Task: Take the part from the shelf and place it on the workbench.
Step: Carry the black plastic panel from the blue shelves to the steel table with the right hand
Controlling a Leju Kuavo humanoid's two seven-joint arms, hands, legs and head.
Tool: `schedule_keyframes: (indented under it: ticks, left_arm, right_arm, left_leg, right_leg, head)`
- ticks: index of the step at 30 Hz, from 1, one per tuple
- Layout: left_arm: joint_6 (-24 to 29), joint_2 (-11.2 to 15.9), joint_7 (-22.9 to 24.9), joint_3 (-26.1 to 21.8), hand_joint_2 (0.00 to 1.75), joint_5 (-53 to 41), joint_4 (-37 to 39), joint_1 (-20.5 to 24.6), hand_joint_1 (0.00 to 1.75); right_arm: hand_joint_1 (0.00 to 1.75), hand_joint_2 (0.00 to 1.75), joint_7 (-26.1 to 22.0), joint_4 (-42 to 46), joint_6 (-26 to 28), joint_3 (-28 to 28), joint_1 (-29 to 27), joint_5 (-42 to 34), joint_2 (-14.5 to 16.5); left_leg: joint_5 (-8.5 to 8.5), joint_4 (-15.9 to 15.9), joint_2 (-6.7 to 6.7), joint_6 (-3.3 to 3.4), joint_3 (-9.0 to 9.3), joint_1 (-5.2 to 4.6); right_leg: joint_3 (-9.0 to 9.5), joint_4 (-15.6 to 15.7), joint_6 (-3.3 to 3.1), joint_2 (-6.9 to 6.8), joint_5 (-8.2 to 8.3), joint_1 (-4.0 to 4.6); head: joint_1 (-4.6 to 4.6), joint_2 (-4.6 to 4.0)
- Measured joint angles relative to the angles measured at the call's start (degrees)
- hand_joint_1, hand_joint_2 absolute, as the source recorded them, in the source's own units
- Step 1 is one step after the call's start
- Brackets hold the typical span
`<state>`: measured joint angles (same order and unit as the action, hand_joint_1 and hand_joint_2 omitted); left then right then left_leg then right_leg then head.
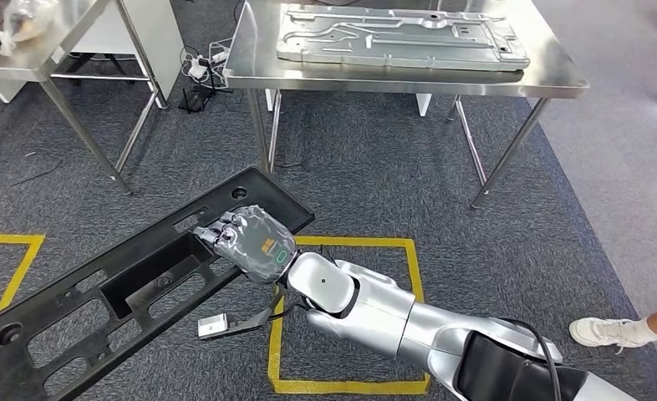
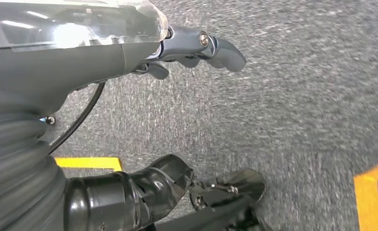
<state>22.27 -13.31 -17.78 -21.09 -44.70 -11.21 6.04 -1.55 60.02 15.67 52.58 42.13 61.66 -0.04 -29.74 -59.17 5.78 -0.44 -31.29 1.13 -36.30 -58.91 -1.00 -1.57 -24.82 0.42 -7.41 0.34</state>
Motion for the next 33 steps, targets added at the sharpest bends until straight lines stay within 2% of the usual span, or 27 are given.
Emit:
schedule_keyframes:
  ticks: [1,3,4,5,6,7,9,10,11,13,16,21,24,29,33]
  left_arm:
    - [0.0,0.0,0.0,0.0,1.75,-0.1,0.0,0.0,0.0]
    - [0.0,0.0,0.0,0.0,1.75,-0.2,0.0,0.0,0.0]
    - [0.0,0.0,0.0,0.0,1.75,-0.2,0.0,0.0,0.0]
    - [0.0,0.0,0.0,0.0,1.75,-0.2,0.0,-0.1,0.0]
    - [0.0,0.0,0.1,0.0,1.75,-0.2,0.0,-0.2,0.0]
    - [0.1,0.0,0.1,-0.1,1.75,-0.2,0.0,-0.2,0.0]
    - [0.2,0.1,0.1,-0.1,1.75,-0.2,0.0,-0.3,0.0]
    - [0.2,0.1,0.1,-0.2,1.75,-0.3,0.0,-0.2,0.0]
    - [0.2,0.1,0.1,-0.2,1.75,-0.3,0.0,-0.1,0.0]
    - [0.2,0.1,0.0,-0.3,1.75,-0.3,0.0,0.2,0.0]
    - [0.3,0.1,0.0,-0.3,1.75,-0.4,0.0,0.2,0.0]
    - [0.3,0.1,0.0,-0.3,1.75,-0.6,0.0,0.2,0.0]
    - [0.3,0.1,0.0,-0.3,1.75,-0.6,0.0,0.2,0.0]
    - [0.3,0.1,0.0,-0.3,1.75,-0.6,0.0,0.2,0.0]
    - [0.3,0.1,0.0,-0.3,1.75,-0.6,0.0,0.2,0.0]
  right_arm:
    - [1.75,1.75,0.0,0.0,0.0,-0.1,0.0,0.0,-0.1]
    - [1.75,1.75,0.0,0.2,0.0,-0.1,-0.1,0.0,0.0]
    - [1.75,1.75,0.0,0.2,0.0,-0.1,-0.2,0.0,0.1]
    - [1.75,1.75,0.0,0.2,-0.1,-0.1,-0.3,0.0,0.1]
    - [1.75,1.75,0.0,0.2,-0.1,-0.1,-0.4,0.0,0.1]
    - [1.75,1.75,0.0,0.2,-0.1,-0.1,-0.5,0.0,0.1]
    - [1.75,1.75,0.0,0.2,-0.1,-0.1,-0.5,0.0,0.1]
    - [1.75,1.75,0.0,0.2,-0.1,-0.2,-0.5,0.1,0.1]
    - [1.75,1.75,-0.1,0.2,-0.2,-0.2,-0.5,0.0,0.1]
    - [1.75,1.75,-0.4,0.2,-0.5,-0.2,-0.6,0.0,-0.1]
    - [1.75,1.75,-0.6,0.2,-1.0,-0.2,-0.7,0.1,-0.6]
    - [1.75,1.75,-0.5,0.1,-1.2,-0.3,-0.7,0.2,-1.2]
    - [1.75,1.75,-0.5,0.0,-1.2,-0.3,-0.8,0.2,-1.4]
    - [1.75,1.75,-0.5,0.0,-1.2,-0.3,-0.8,0.2,-1.6]
    - [1.75,1.75,-0.5,0.0,-1.2,-0.3,-0.8,0.2,-1.7]
  left_leg:
    - [-0.93,-1.3,-1.12,-0.14,-0.4,0.06]
    - [-3.96,-7.4,-4.16,-0.28,-3.23,0.18]
    - [-5.38,-11.2,-4.96,-0.35,-5.34,0.19]
    - [-6.01,-14.1,-5.3,-0.43,-7.16,0.19]
    - [-5.49,-15.1,-5.42,-0.47,-8.2,0.19]
    - [-3.86,-14.1,-5.51,-0.45,-8.24,0.2]
    - [0.56,-7.3,-6.2,-0.22,-5.89,0.22]
    - [1.92,-4.1,-6.65,-0.06,-4.65,0.19]
    - [2.56,-2.0,-7.01,0.14,-3.84,0.16]
    - [2.59,-0.9,-7.24,0.37,-3.49,0.07]
    - [2.76,-0.9,-7.4,0.5,-3.49,0.02]
    - [2.73,-0.9,-7.75,0.67,-3.49,-0.01]
    - [2.68,-0.9,-7.79,0.82,-3.49,-0.04]
    - [2.61,-0.9,-7.81,0.93,-3.47,-0.04]
    - [2.6,-0.8,-7.81,0.94,-3.37,-0.03]
  right_leg:
    - [0.38,0.4,-0.32,0.56,0.14,-0.24]
    - [0.84,0.8,-0.81,1.69,0.21,-0.45]
    - [0.88,0.7,-0.94,2.35,0.15,-0.41]
    - [0.9,0.6,-1.0,3.14,0.05,-0.38]
    - [0.91,0.5,-1.02,3.95,-0.08,-0.35]
    - [0.93,0.2,-0.95,4.77,-0.24,-0.34]
    - [0.95,-0.4,-0.62,6.11,-0.73,-0.43]
    - [0.82,-0.9,-0.36,6.67,-0.99,-0.39]
    - [0.63,-1.2,-0.08,7.04,-1.16,-0.35]
    - [0.32,-1.5,-0.03,7.42,-1.32,-0.19]
    - [0.52,-1.2,-0.55,7.17,-1.29,-0.16]
    - [0.88,-0.7,-0.5,6.83,-1.28,-0.14]
    - [0.91,-0.7,-0.34,6.78,-1.28,-0.15]
    - [0.92,-0.6,0.59,6.73,-1.32,-0.18]
    - [0.91,-0.6,0.65,6.71,-1.34,-0.16]
  head:
    - [0.01,0.01]
    - [0.01,0.0]
    - [0.03,0.01]
    - [0.02,0.01]
    - [0.02,0.01]
    - [0.02,0.01]
    - [0.02,0.0]
    - [0.02,0.0]
    - [0.02,0.0]
    - [0.04,0.0]
    - [0.03,0.0]
    - [0.03,0.0]
    - [0.03,0.0]
    - [0.04,0.01]
    - [0.04,0.01]
